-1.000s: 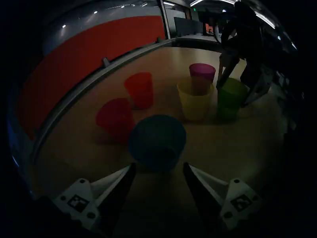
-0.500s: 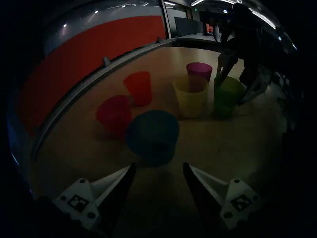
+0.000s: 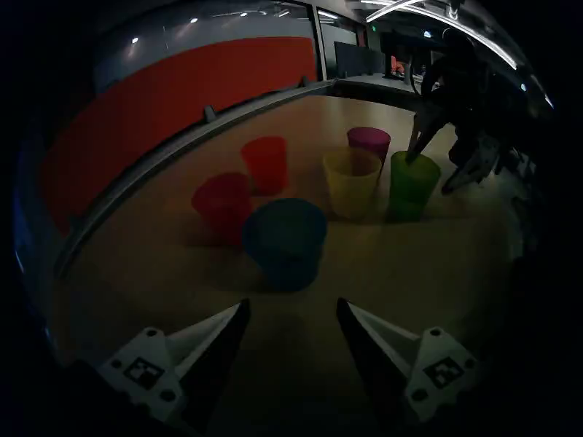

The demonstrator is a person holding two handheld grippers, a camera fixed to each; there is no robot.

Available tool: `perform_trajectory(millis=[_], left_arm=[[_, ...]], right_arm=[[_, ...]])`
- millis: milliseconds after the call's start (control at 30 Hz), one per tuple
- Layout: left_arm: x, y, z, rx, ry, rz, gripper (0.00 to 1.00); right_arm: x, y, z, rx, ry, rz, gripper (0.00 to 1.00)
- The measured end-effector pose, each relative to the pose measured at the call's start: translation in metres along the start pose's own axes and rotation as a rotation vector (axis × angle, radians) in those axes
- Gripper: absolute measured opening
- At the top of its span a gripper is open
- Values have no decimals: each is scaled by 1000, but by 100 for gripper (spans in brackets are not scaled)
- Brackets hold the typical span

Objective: Pour water

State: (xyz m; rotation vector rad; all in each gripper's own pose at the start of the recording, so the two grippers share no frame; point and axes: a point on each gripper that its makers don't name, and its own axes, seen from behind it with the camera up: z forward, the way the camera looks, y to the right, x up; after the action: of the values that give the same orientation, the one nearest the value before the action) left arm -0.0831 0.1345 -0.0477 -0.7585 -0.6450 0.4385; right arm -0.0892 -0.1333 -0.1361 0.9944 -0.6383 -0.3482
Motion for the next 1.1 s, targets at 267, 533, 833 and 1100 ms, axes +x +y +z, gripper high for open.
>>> perform_trajectory(millis=[267,533,833,1100], left_arm=[[-1,3,-11,5,11,-19,87],[0,2,-20,21,32,-45,87],[4,-8,-35,78,90,-101,87],[15,-20,-48,160,186,-173,87]], right_arm=[[1,-1,-13,-22,18,6,99],[3,-1,-21,-39,29,5,99],[14,12,-37,-112,92,41,99],[35,30,-55,-202,198,107,99]])
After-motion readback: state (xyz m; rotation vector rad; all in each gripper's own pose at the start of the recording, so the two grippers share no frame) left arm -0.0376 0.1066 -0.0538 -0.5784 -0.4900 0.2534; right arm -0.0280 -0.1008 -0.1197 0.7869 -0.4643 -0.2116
